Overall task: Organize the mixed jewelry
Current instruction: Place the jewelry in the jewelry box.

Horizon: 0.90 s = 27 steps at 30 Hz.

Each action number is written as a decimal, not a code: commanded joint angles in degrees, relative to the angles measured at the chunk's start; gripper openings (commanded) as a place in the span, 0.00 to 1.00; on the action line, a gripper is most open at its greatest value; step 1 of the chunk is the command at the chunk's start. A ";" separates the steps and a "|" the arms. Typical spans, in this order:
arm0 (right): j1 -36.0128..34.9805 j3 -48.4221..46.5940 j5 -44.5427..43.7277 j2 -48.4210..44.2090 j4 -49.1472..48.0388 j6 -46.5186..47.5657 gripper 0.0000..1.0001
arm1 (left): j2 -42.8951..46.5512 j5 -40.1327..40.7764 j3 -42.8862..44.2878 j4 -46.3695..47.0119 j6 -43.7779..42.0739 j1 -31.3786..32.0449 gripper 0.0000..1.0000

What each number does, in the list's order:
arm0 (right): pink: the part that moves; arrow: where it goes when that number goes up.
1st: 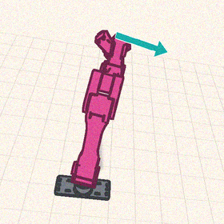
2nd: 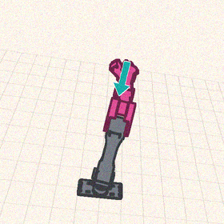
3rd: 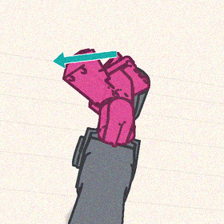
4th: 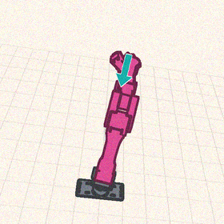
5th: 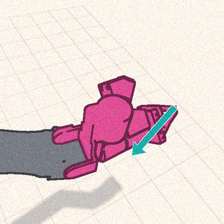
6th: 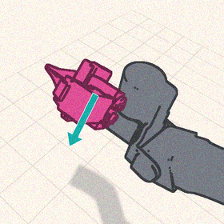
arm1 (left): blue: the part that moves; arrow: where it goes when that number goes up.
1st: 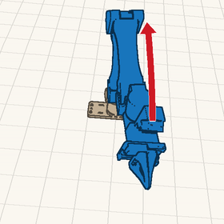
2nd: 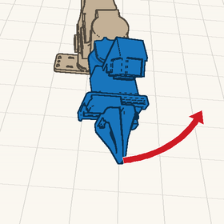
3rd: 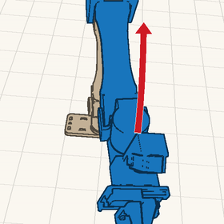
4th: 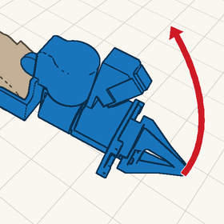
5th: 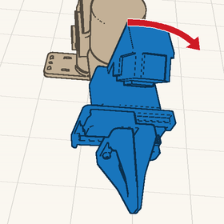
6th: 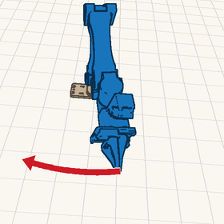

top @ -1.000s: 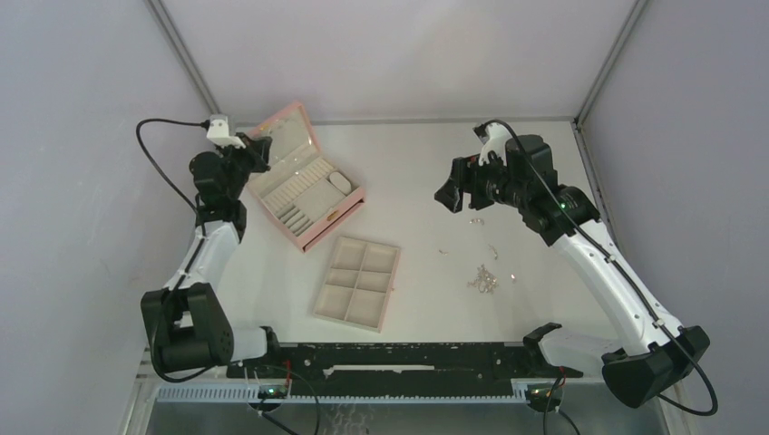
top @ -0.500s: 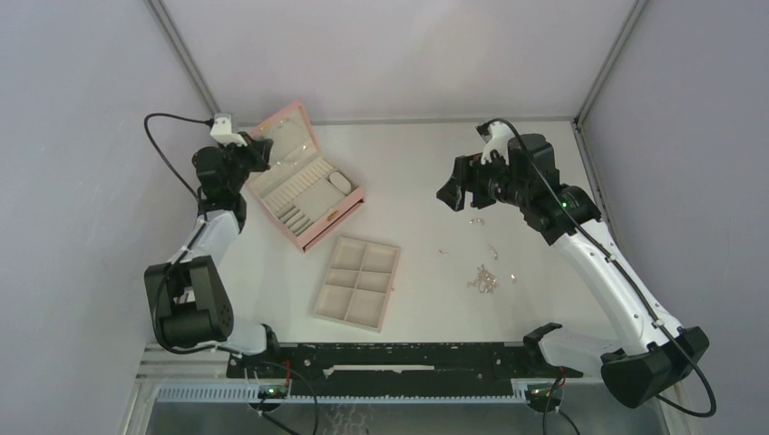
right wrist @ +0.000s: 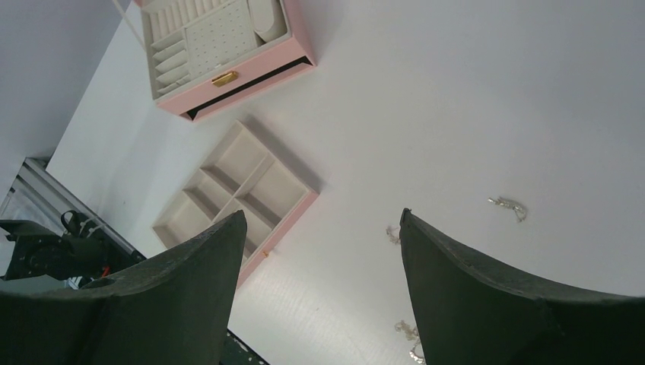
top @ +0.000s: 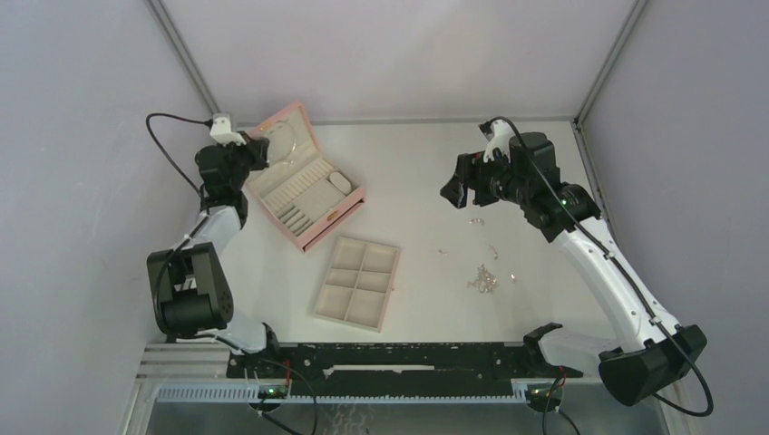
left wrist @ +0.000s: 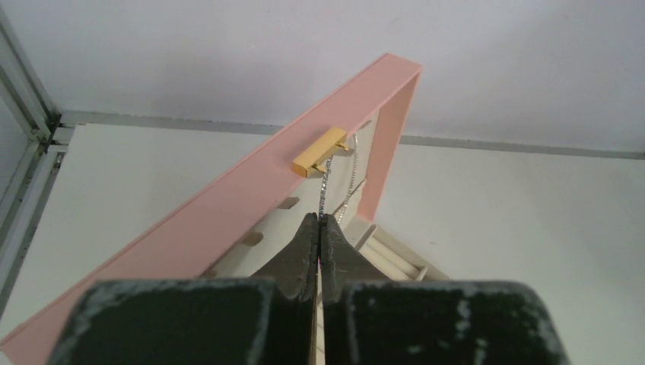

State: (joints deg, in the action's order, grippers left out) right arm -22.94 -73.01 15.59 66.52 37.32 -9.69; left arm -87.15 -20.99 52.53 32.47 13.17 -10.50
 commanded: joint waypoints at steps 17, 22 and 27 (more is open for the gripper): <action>0.37 -0.36 0.09 0.10 -1.33 0.64 0.83 | -0.90 2.03 1.89 3.96 1.77 -0.99 0.00; 0.41 -0.34 -0.12 0.01 -0.87 0.64 0.83 | -1.44 1.92 1.92 3.57 2.64 -0.94 0.00; 0.37 -0.37 -0.15 0.00 -0.93 0.56 0.83 | -1.21 2.79 0.13 5.24 4.18 -0.73 0.00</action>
State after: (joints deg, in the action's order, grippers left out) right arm -22.90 -73.01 15.57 67.00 37.56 -9.52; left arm -88.64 -19.44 52.84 33.36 15.40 -10.96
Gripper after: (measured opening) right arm 0.826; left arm 0.008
